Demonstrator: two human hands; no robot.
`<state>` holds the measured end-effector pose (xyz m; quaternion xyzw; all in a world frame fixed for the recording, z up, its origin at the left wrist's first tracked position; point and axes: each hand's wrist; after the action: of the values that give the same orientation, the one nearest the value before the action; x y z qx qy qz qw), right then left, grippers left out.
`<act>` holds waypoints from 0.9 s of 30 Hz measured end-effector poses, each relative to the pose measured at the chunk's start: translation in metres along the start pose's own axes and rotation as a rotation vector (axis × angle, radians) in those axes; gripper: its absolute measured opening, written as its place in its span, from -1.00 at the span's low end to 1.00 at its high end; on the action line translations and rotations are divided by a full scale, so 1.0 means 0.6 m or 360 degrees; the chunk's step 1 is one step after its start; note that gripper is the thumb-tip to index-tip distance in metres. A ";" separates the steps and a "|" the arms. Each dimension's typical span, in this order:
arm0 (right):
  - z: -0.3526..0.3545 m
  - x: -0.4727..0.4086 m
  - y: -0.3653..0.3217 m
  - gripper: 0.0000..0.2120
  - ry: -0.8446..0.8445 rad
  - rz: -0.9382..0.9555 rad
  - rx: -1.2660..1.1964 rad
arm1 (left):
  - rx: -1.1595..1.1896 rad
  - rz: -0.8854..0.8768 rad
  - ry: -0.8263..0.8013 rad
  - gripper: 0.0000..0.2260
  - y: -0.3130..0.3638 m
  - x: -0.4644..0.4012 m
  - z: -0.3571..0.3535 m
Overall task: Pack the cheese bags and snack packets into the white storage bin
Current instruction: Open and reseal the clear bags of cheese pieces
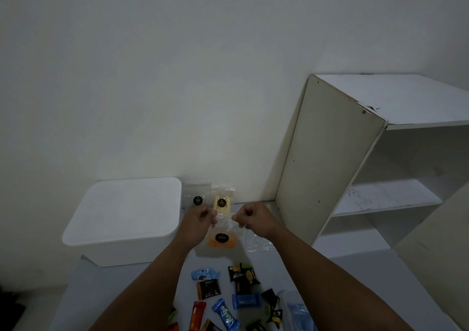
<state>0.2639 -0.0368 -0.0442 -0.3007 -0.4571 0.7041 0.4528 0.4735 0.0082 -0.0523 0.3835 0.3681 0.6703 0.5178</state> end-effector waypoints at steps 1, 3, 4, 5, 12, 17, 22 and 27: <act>-0.002 0.001 0.003 -0.79 0.0011 -0.0002 0.0010 | -0.0010 -0.0010 0.0000 -0.82 -0.001 -0.001 -0.002; -0.006 0.002 0.010 -0.80 0.0011 -0.0026 0.0020 | -0.0023 -0.0016 0.0000 -0.81 -0.005 0.000 -0.005; -0.005 0.004 0.013 -0.81 0.0003 -0.0045 0.0021 | -0.0034 -0.0017 0.0001 -0.80 -0.009 0.000 -0.005; -0.004 0.007 0.016 -0.82 -0.0011 -0.0061 0.0016 | -0.0061 -0.0018 0.0007 -0.79 -0.012 0.001 -0.004; -0.022 0.016 0.013 -0.87 -0.0027 0.0018 0.0029 | -0.0409 -0.0025 0.0258 -0.83 -0.046 0.000 -0.009; -0.044 0.005 0.009 -0.93 0.0156 0.0160 0.0130 | -0.0059 0.0459 0.0540 -0.72 -0.009 0.018 -0.031; -0.057 0.009 0.008 -0.92 0.0119 0.0224 0.0161 | 0.0857 0.0823 -0.0002 -0.70 -0.004 0.013 -0.037; -0.060 0.011 0.007 -0.92 0.0088 0.0243 0.0061 | 0.1032 0.0775 -0.0126 -0.83 -0.004 0.010 -0.034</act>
<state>0.2898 -0.0182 -0.0626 -0.3454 -0.4066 0.7366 0.4158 0.4549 0.0122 -0.0625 0.6285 0.4386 0.6071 0.2099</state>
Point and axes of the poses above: each hand's wrist, its own x-axis away from the middle knuckle, its own z-axis out of the back of the hand, y = z × x, and after that the axes turned 9 degrees about z, right-handed
